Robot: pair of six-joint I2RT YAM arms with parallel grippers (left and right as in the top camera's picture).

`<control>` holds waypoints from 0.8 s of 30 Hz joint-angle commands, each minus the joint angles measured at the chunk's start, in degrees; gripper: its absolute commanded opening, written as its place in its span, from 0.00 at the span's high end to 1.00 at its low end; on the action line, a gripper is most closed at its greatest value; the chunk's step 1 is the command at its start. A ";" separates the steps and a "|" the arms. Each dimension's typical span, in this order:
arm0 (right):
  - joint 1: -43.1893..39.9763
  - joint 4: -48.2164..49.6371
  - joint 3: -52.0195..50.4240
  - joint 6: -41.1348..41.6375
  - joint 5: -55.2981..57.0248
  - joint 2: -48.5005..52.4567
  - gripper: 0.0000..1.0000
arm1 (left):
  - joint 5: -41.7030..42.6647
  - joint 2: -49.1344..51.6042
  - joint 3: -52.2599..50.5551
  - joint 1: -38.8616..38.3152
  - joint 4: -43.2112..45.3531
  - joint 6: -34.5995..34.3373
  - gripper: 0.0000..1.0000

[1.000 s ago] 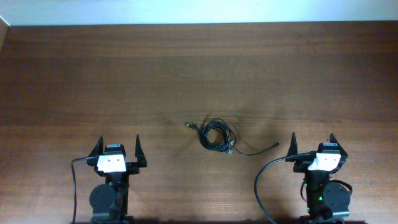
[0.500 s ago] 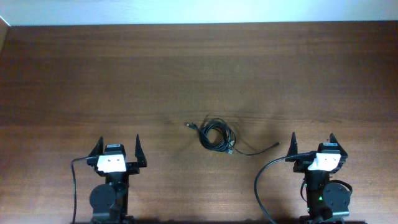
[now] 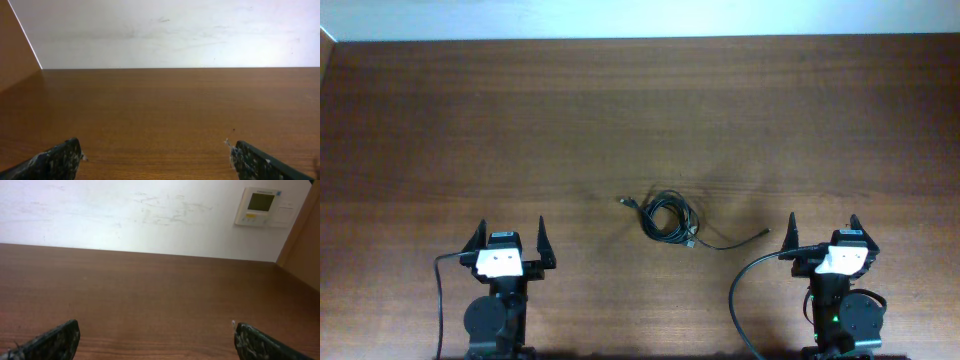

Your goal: Untangle cables

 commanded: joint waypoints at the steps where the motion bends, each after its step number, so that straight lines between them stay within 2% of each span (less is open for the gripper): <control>1: -0.17 -0.31 -0.26 0.46 1.55 -0.37 0.01 | -0.46 -0.55 -0.35 -0.24 0.15 -0.57 0.02; 15: -0.17 -0.26 -0.26 0.48 1.51 -0.37 0.01 | -0.46 -0.55 -0.37 -0.24 0.15 -0.57 0.02; 18: -0.15 3.23 -0.26 0.48 0.63 -0.37 0.02 | -0.44 -0.55 -0.33 -0.24 6.34 -0.57 0.02; 20: -0.17 2.40 -0.26 0.48 -0.55 -0.37 0.02 | -0.55 -0.55 -0.33 -0.24 5.53 -0.57 0.02; 23: -0.15 1.68 -0.26 0.50 -0.96 -0.37 0.02 | 0.17 -0.55 -0.33 -0.28 10.91 -0.59 0.02; 24: -0.15 2.75 -0.26 0.50 -6.12 -0.37 0.02 | 3.13 -0.55 -0.31 -0.28 12.09 -0.57 0.02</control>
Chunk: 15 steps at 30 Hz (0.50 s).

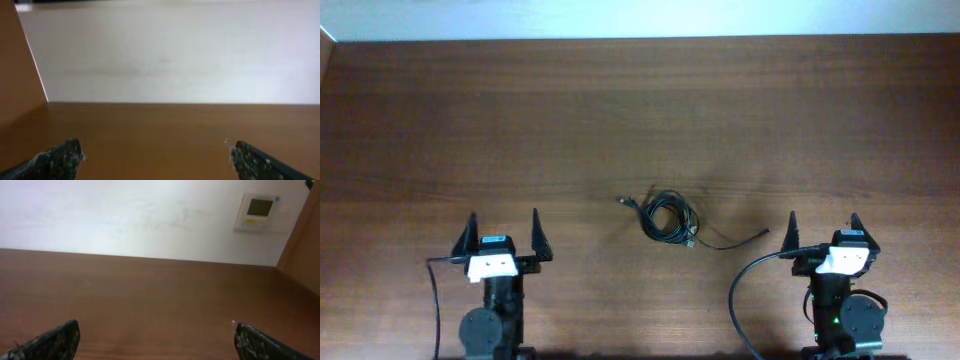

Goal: Untangle cables
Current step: 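Raise both arms and move the right gripper down onto the cable bundle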

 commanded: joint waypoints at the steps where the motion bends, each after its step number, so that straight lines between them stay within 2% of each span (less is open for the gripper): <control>1: -0.17 1.49 -0.26 0.50 -13.92 -0.37 0.01 | 8.15 -0.46 0.74 -0.28 0.87 -0.55 0.02; 3: -0.17 1.40 0.39 1.36 -20.39 -0.37 0.02 | 14.84 -0.44 4.04 -0.28 -2.45 -0.57 0.02; 5: -0.17 -0.46 4.02 6.01 -20.37 -0.33 0.01 | 13.90 0.31 10.14 -0.28 -7.48 -0.55 0.02; 7: -0.17 -3.78 10.91 8.00 -20.39 0.22 0.02 | 12.61 4.11 21.55 -0.28 -16.98 -0.52 0.02; 9: -0.17 -10.34 20.59 7.98 -20.41 2.05 0.02 | 12.66 12.20 36.24 -0.28 -28.15 -0.52 0.02; 11: -0.17 -15.80 28.20 7.98 -21.44 4.83 0.01 | 12.70 18.49 45.55 -0.28 -35.12 -0.52 0.02; 15: -0.17 -31.34 47.28 7.98 -27.21 17.40 0.02 | 13.81 37.90 69.46 -0.28 -54.82 -0.52 0.02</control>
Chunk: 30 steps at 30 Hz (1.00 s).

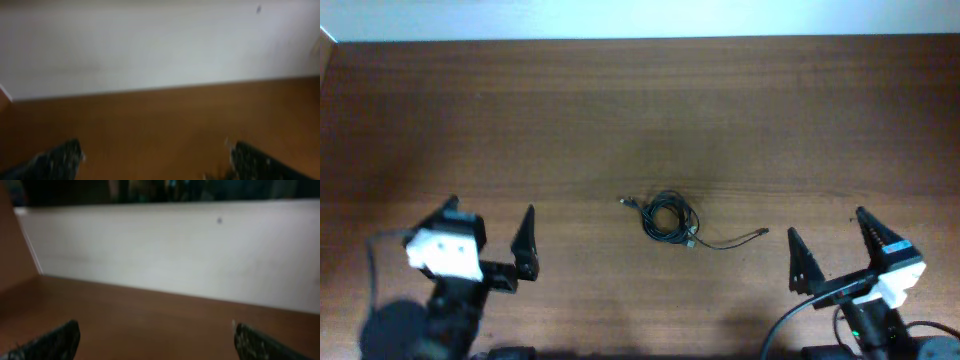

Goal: Untangle cables
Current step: 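Raise both arms and move the right gripper down onto the cable bundle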

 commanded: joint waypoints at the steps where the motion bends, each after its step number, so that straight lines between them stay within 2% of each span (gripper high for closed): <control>1: -0.17 -9.90 12.52 0.55 -6.03 10.82 0.02 | 1.73 14.34 14.93 -0.26 -10.47 -0.31 0.02; 4: -0.17 -23.43 25.16 0.55 -10.51 23.63 0.02 | 4.46 26.12 24.76 -0.28 -21.62 -0.31 0.02; 6: -0.15 -36.37 34.67 0.55 -11.65 35.04 0.02 | 8.24 34.60 28.87 -0.26 -27.30 -0.33 0.02; 9: -0.15 -49.81 42.21 0.59 -11.74 49.46 0.02 | 16.26 42.91 29.14 -0.26 -27.93 -0.35 0.02; 12: -0.15 -52.26 42.56 0.55 -19.19 60.59 0.02 | 21.51 50.10 29.14 -0.28 -27.47 -0.35 0.02; 13: -0.11 -53.55 42.53 0.44 -22.38 64.96 0.02 | 21.59 53.37 29.14 -0.28 -27.08 -0.33 0.47; 14: 0.33 -53.72 42.53 -1.33 -24.04 68.24 0.01 | 21.59 55.82 29.11 -0.28 -27.17 -0.37 1.00; 17: 3.45 -51.74 42.45 -3.58 -24.52 74.64 0.14 | 21.59 63.49 29.07 -0.33 -28.79 -0.59 1.00; 18: 5.18 -49.62 42.18 -3.54 -24.52 76.19 0.25 | 21.59 66.73 29.07 -0.33 -28.65 -0.57 1.00; 20: 7.34 -47.41 41.79 -3.50 -24.50 77.53 0.36 | 21.57 69.53 29.03 -0.33 -28.09 -0.57 1.00; 23: 12.13 -42.12 40.22 1.27 -21.44 79.10 0.40 | 21.40 73.94 29.03 -0.33 -25.97 -0.57 1.00; 27: 18.56 -37.51 40.15 11.47 -6.78 81.11 0.43 | 21.40 77.37 28.96 -0.33 -21.84 -0.57 1.00; 30: 22.23 -36.52 40.13 15.15 2.01 82.71 0.43 | 21.40 78.82 28.96 -0.33 -19.76 -0.57 1.00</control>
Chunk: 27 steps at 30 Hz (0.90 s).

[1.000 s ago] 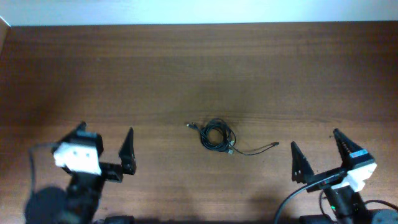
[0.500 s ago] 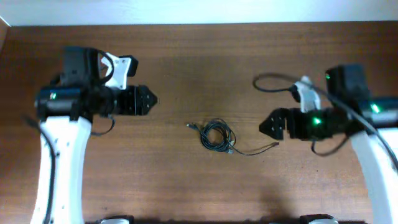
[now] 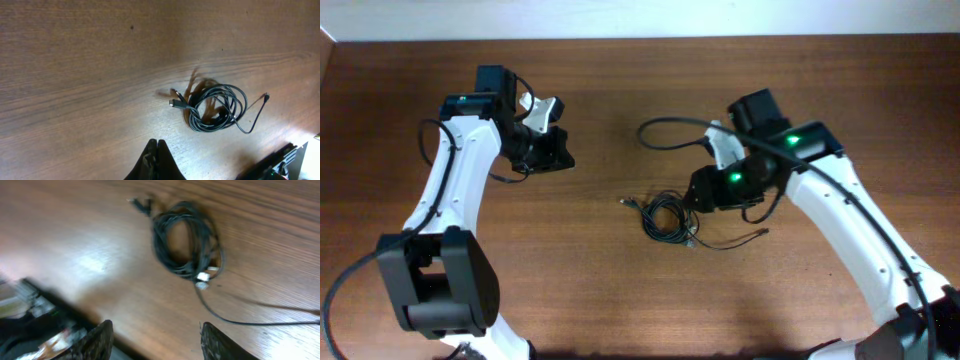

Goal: Untangle cables
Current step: 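Raise both arms and move the right gripper down onto the cable bundle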

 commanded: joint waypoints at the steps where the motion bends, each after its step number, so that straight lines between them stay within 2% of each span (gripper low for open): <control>1: 3.37 1.05 -0.59 6.08 12.15 2.12 0.43 | 0.81 2.10 0.44 -0.17 1.75 -0.20 1.00; 16: 5.95 12.59 -0.79 6.08 12.87 21.77 0.41 | -0.39 4.33 0.24 -2.89 3.06 -0.17 1.00; 18: 5.95 12.72 -0.79 6.08 12.87 24.22 0.42 | -3.61 4.33 0.24 -2.89 3.91 -0.15 1.00; 20: 5.95 14.25 -0.79 6.10 12.90 25.31 0.60 | -6.80 4.33 0.24 -2.89 4.33 -0.22 1.00; 21: 5.86 15.58 -0.79 6.12 12.87 25.42 0.80 | -6.75 4.33 0.24 -2.89 4.33 -0.22 1.00; 22: 5.84 16.79 -0.79 7.06 12.85 25.42 0.96 | -6.75 4.33 0.24 -2.89 4.33 -0.20 1.00; 24: 5.77 19.78 -0.79 13.14 11.78 25.42 0.96 | -7.06 4.33 0.24 -2.89 4.44 -0.22 1.00; 25: 5.77 20.85 -0.79 13.62 10.82 25.42 0.96 | -8.96 4.33 0.24 -2.89 4.61 -1.53 1.00; 27: 5.09 24.74 -0.79 15.21 6.12 25.42 0.96 | -17.05 4.44 0.20 -2.89 4.74 -8.96 1.00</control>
